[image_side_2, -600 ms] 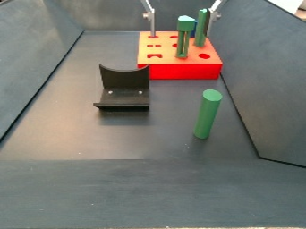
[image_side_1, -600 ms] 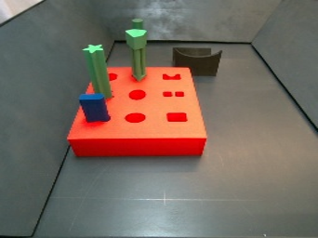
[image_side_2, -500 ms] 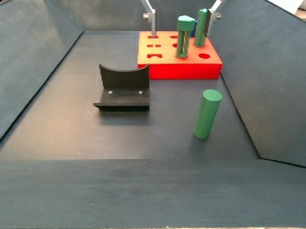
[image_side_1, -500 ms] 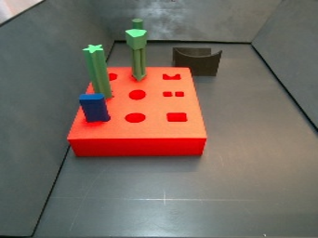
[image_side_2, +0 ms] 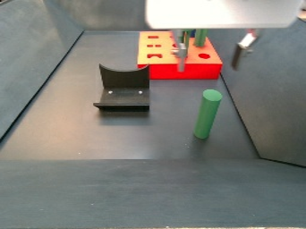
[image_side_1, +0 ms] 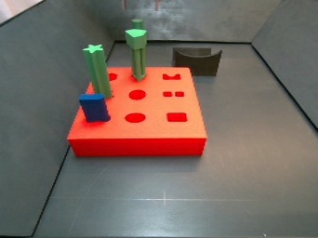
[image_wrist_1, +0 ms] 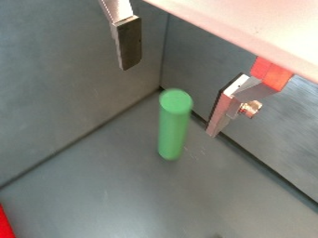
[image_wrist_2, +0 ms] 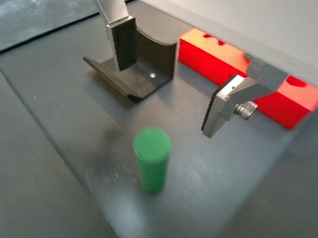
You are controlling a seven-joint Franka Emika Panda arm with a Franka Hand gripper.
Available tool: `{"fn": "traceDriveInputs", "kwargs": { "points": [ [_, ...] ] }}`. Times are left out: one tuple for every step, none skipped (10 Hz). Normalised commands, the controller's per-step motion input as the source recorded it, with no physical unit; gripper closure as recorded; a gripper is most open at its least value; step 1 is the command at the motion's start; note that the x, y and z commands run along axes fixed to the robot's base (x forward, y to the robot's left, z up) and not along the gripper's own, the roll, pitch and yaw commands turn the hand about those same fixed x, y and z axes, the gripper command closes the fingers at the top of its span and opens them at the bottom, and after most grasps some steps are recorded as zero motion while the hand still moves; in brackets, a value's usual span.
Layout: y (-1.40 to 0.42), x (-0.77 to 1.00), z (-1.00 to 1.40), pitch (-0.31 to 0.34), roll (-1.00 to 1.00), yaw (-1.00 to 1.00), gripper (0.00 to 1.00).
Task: Pick up the round object. Move up. Move to above the board. Insert the round object.
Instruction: Pick up the round object.
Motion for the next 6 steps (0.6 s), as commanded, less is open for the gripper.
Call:
{"fn": "traceDriveInputs", "kwargs": {
  "points": [
    [0.21,0.16,-0.47,-0.103,-0.12,0.00,0.00],
    [0.23,0.00,-0.54,-0.153,-0.11,-0.04,0.00],
    [0.31,0.00,-0.52,-0.169,-0.16,-0.04,0.00],
    [0.36,0.06,-0.53,-0.163,-0.20,-0.06,0.00],
    [0.28,0.00,-0.53,-0.227,-0.20,-0.08,0.00],
    [0.08,0.00,-0.45,-0.301,-0.22,-0.01,0.00]
  ]
}}
